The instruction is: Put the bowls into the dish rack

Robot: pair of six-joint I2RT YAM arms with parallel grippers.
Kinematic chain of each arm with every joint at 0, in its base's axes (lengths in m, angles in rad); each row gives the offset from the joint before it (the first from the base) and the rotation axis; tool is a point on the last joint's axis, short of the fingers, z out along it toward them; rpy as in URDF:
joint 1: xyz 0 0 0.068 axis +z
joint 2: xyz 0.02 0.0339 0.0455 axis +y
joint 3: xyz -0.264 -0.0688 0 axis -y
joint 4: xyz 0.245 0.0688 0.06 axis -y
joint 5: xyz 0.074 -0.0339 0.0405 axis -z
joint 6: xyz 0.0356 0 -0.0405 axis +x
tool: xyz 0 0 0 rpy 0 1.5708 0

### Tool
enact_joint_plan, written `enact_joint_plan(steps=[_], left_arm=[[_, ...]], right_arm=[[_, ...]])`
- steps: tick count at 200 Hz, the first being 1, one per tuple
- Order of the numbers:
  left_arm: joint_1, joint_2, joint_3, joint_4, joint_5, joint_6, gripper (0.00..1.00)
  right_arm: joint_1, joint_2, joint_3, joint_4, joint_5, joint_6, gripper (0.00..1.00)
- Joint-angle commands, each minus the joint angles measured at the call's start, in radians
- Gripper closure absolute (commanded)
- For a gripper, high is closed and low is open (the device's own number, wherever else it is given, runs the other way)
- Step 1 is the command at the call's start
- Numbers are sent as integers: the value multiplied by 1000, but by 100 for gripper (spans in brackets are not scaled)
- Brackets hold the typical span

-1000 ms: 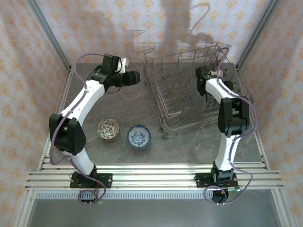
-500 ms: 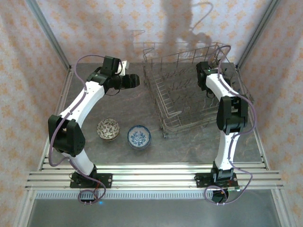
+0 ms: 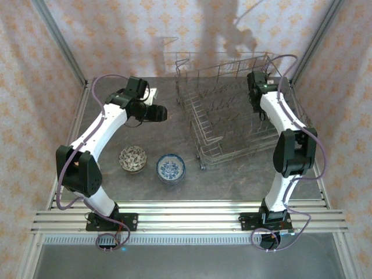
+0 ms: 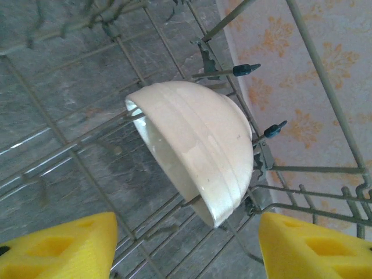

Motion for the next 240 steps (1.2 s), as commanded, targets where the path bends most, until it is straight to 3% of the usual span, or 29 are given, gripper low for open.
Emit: enact_joint_plan(steps=[1,75,156,240], left_arm=[[-40,-44,-29,-167,-55,94,38],[-160,-91,-169,-279,-54,129,47],[-191,-53,-263,-271,-35,107,49],[-228,22,-239,-281,-52,88,66]], right_arm=[[13,-73,-31,-23,-79,43,35],[33,-255,-178,1,-205,92,35],[41,-341,-303,34,-230,89,35],[41,-354,-316,62,-237,65,35]])
